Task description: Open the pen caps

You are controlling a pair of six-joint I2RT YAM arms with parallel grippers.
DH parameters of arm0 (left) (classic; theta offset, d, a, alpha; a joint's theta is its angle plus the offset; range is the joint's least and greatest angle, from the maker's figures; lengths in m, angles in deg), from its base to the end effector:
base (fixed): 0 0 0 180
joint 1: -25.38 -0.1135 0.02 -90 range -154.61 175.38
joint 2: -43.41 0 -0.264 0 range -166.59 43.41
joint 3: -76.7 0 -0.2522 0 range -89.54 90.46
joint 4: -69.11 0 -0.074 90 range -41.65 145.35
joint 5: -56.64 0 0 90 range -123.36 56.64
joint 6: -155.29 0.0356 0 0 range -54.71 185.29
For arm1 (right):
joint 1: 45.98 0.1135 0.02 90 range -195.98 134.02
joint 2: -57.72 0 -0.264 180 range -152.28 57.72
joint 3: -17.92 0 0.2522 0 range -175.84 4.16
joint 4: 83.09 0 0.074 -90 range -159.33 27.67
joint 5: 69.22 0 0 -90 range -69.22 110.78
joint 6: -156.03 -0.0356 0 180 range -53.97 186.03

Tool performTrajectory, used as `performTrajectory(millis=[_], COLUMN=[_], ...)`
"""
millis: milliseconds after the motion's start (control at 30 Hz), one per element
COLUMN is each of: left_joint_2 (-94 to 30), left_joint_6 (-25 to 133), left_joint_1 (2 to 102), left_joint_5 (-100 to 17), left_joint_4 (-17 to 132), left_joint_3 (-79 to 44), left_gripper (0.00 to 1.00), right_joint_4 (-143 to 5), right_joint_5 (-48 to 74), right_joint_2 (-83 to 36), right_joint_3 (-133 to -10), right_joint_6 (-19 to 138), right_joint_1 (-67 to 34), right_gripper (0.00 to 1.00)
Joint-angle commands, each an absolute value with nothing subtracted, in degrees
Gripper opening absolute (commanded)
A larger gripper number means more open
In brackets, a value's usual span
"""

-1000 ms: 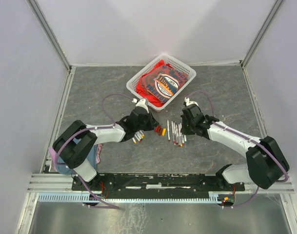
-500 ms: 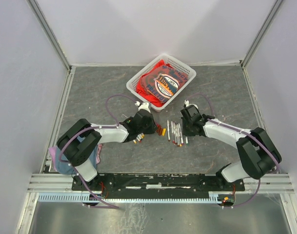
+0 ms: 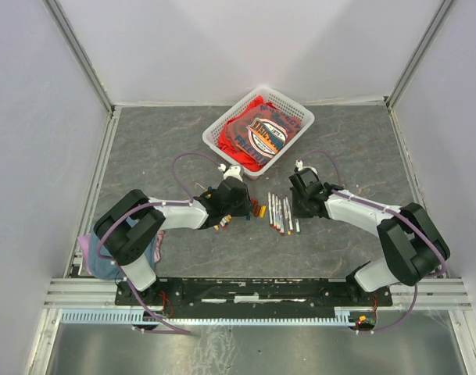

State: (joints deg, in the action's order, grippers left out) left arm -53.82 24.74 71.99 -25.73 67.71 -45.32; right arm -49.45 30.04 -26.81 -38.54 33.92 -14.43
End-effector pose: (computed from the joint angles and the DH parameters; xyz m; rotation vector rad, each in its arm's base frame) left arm 0.2311 -0.2376 0.1446 0.0525 2.3565 -0.6324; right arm 0.2323 0.1359 0.1615 0.0666 2.6336 0.1689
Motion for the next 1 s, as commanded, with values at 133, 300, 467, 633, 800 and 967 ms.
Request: performTrajectory(millis=[133,300,467,633,800,967], left_joint_2=[-53.2,-52.1,-50.6,-49.5,-48.4,-46.6], left_joint_6=[26.7,26.6,26.6,26.6,26.6,26.5], left_joint_1=[72.5,72.6,72.8,72.9,73.1,73.3], left_joint_5=[-23.6,-23.0,-22.5,-22.0,-21.3,-19.3], left_joint_4=[68.9,68.8,68.3,67.9,67.2,66.7], left_joint_3=[-43.7,-43.9,-43.9,-43.8,-43.8,-44.5], left_gripper=[0.34,0.34,0.35,0.35,0.35,0.35], right_joint_4=[-51.0,-50.6,-49.8,-48.8,-47.9,-46.3], right_joint_5=[30.9,31.3,31.6,32.2,32.4,33.2], right_joint_2=[-26.8,-26.1,-24.8,-23.6,-22.2,-20.5], right_joint_3=[-39.0,-39.0,-39.3,-39.7,-40.2,-42.3], right_joint_6=[33.3,33.3,33.4,33.8,33.9,34.8], right_joint_1=[-14.7,-14.7,-14.7,-14.7,-14.8,-13.6], right_gripper=[0.28,0.28,0.28,0.28,0.28,0.28])
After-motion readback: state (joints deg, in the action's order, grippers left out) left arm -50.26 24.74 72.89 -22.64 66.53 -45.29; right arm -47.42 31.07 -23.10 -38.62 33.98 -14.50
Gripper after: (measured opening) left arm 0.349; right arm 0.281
